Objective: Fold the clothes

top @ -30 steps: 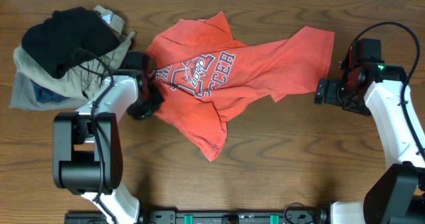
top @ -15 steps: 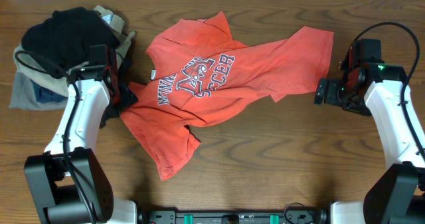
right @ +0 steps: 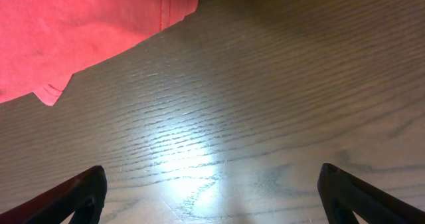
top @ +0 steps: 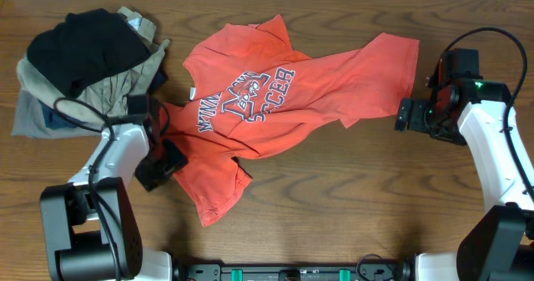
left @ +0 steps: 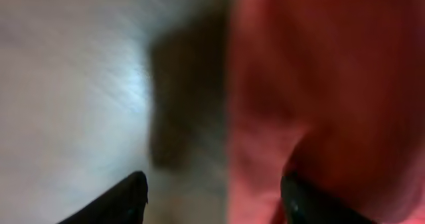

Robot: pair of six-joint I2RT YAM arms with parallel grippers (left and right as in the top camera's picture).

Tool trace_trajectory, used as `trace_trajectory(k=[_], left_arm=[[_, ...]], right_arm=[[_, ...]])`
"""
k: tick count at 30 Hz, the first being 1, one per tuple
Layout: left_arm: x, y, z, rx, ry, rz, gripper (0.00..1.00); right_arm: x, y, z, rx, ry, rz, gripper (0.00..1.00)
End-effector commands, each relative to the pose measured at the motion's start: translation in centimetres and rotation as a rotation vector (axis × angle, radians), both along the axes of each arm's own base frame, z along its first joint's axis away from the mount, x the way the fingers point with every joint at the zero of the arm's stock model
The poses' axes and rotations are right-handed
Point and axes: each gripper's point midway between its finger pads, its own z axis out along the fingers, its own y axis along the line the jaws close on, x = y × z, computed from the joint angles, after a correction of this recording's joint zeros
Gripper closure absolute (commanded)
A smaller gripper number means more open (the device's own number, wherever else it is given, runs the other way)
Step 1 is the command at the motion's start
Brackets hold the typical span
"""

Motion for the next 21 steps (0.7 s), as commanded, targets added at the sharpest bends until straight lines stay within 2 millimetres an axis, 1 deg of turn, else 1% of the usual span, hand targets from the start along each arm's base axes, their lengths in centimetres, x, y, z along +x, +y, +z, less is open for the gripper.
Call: trace_trajectory(k=[1, 3, 8, 9, 11, 12, 13, 15, 18, 21], left_arm=[[-0.1, -2.9, -0.9, -0.168, -0.031, -0.052, 0.34], [-0.1, -3.5, -1.2, -0.197, -0.045, -0.051, 0.34], [-0.9, -3.6, -2.0, -0.201, -0.037, -0.050, 0.34], [-1.0, -3.6, -2.1, -0.200, -0.038, -0.050, 0.36], [-0.8, -3.6, -2.3, -0.199, -0.050, -0.051, 0.44], [-0.7, -3.6, -2.3, -0.198, -0.057, -0.052, 0.54], [-0.4, -3.6, -2.4, -0.197, -0.068, -0.053, 0.60], [-0.1, -3.5, -2.4, -0.195, -0.082, -0.054, 0.69], [0.2, -3.5, -2.3, -0.194, -0.093, -0.056, 0.75], [0.2, -3.5, -2.3, -0.193, -0.091, -0.056, 0.94]], right_arm=[[0.0, -0.4, 0.0, -0.009, 0.003, 0.002, 0.01], [0.0, -0.4, 0.0, -0.009, 0.003, 0.002, 0.01], [0.0, -0.4, 0.0, -0.009, 0.003, 0.002, 0.01], [0.0, -0.4, 0.0, -0.009, 0.003, 0.002, 0.01], [0.0, -0.4, 0.0, -0.009, 0.003, 0.002, 0.01], [0.0, -0.4, 0.0, -0.009, 0.003, 0.002, 0.01], [0.0, -0.4, 0.0, -0.009, 0.003, 0.002, 0.01], [0.0, -0.4, 0.0, -0.009, 0.003, 0.002, 0.01], [0.0, -0.4, 0.0, -0.009, 0.004, 0.002, 0.01], [0.0, -0.4, 0.0, -0.009, 0.004, 0.002, 0.01]])
